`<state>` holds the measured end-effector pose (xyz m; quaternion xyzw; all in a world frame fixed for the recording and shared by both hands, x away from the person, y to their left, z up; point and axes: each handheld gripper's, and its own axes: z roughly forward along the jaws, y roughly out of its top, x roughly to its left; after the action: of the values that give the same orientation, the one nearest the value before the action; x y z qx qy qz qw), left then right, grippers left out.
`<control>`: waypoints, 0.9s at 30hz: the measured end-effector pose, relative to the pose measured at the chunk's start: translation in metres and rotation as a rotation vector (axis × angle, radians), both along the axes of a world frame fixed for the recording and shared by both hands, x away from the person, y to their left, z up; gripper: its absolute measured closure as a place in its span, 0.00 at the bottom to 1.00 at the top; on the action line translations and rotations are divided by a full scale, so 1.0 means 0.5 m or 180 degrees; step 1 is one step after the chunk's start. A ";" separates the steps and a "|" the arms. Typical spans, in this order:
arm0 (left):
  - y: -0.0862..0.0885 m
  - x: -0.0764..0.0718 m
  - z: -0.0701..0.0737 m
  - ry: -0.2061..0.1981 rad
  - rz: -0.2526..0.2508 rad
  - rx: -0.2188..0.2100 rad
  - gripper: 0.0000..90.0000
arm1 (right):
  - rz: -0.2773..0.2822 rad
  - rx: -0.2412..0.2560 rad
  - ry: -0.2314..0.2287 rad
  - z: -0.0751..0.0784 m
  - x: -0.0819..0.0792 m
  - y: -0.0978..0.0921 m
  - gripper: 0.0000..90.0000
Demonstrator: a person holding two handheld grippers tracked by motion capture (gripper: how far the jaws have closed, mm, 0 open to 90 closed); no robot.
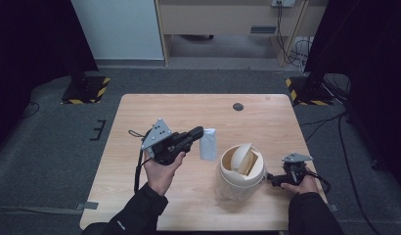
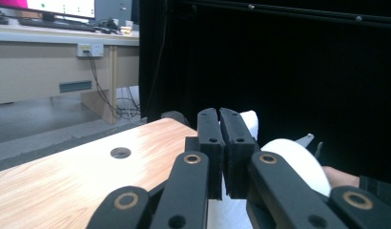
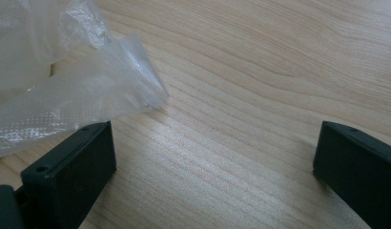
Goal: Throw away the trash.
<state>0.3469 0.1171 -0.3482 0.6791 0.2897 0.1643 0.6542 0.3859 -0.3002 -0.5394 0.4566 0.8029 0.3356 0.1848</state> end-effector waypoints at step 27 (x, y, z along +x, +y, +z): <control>-0.094 0.036 -0.045 0.0114 -0.0030 0.0042 0.97 | 0.0004 0.0000 0.0001 0.000 0.000 0.000 0.01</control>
<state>0.3649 0.0699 -0.3709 0.6876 0.2971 0.1508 0.6452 0.3860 -0.3002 -0.5393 0.4561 0.8033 0.3357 0.1845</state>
